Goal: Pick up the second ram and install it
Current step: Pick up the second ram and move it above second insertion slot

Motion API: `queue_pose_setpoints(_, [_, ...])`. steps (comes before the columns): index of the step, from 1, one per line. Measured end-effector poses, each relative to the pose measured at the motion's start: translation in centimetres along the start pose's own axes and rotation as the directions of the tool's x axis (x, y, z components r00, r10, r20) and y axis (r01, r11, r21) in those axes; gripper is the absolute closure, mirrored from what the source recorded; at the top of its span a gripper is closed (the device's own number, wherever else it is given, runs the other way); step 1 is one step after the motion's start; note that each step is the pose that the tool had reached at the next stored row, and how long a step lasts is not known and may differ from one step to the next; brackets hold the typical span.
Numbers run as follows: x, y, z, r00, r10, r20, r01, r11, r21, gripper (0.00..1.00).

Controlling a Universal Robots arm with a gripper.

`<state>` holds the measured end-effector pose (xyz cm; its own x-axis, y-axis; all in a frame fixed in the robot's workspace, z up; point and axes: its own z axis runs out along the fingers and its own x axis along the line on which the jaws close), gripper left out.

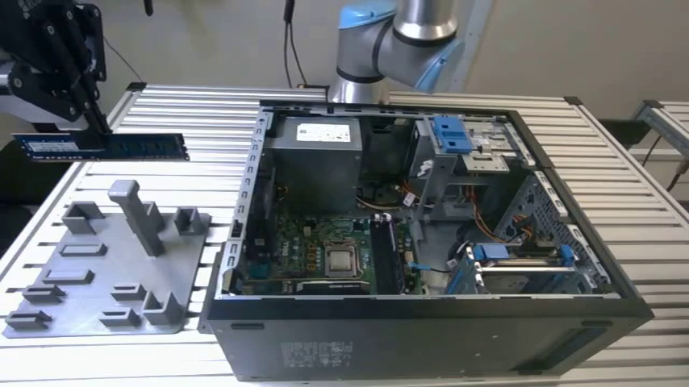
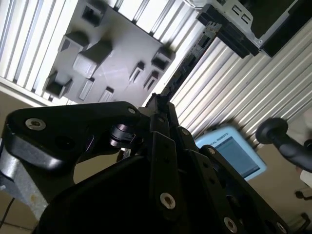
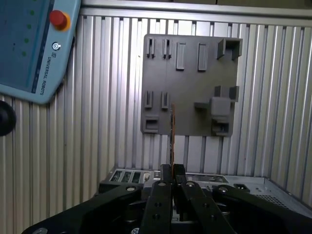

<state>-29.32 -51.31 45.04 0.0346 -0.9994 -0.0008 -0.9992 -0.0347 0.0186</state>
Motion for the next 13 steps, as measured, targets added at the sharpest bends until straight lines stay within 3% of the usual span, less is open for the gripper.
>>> queue_pose_setpoints(13, [0.04,-1.30,-0.02,1.0000,0.000,0.0001,0.000,1.0000,0.0001,0.86])
